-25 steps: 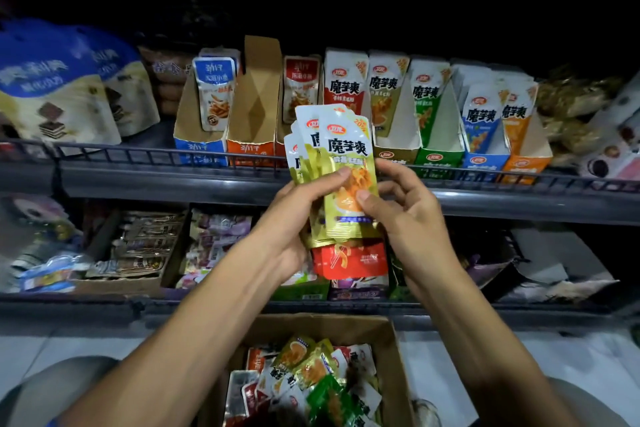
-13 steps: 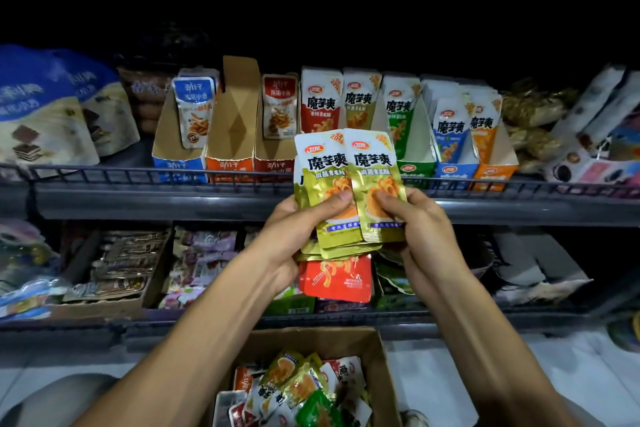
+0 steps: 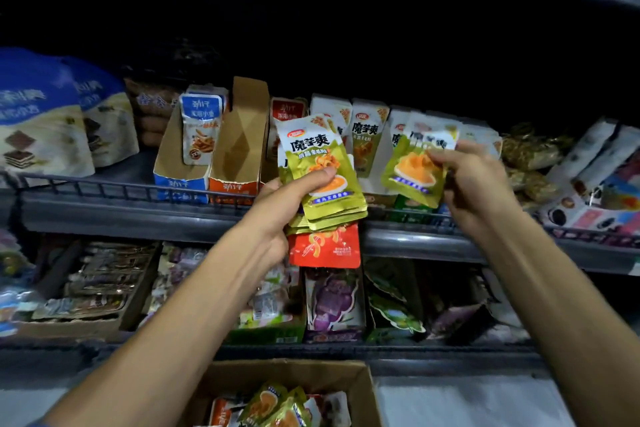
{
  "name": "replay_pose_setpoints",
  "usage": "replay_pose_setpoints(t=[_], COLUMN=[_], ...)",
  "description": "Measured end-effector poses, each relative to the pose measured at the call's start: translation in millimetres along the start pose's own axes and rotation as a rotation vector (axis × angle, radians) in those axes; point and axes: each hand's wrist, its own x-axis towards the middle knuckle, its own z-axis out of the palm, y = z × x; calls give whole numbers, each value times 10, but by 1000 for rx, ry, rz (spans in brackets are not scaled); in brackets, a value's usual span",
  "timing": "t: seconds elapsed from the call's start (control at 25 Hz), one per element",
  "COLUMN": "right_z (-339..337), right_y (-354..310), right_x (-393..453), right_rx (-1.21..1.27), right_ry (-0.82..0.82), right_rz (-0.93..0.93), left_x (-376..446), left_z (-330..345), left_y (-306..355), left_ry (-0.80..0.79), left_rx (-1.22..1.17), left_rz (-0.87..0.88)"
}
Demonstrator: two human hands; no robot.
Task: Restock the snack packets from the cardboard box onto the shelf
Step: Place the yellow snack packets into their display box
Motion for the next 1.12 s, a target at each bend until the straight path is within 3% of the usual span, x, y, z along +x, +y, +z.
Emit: replay_pose_setpoints(t=[0.2,0.56,0.8,0.96,1.04,1.12], right_z=[301,611,465,464,470,556], right_y=[-351,-62,219,280,274,245], right_x=[722,1230,1313,1245,1104,856], right_rx=[-281,-629,-1154,-1117,-982,-802], right_ry=[61,-8,69,159,218,148], right_rz=[-262,-290,-500,-474,-511,-543], left_x=[91,176,162,166,169,176], left_z=[-132,-190,-195,-199,-204,-188], left_y=[63,79,118,84,78,85], left_ry=[31,27,27,23,18,3], left_rx=[-64,-132,-153,-141,-126,-114], left_rz=[-4,-8,-7,0,-14,-24])
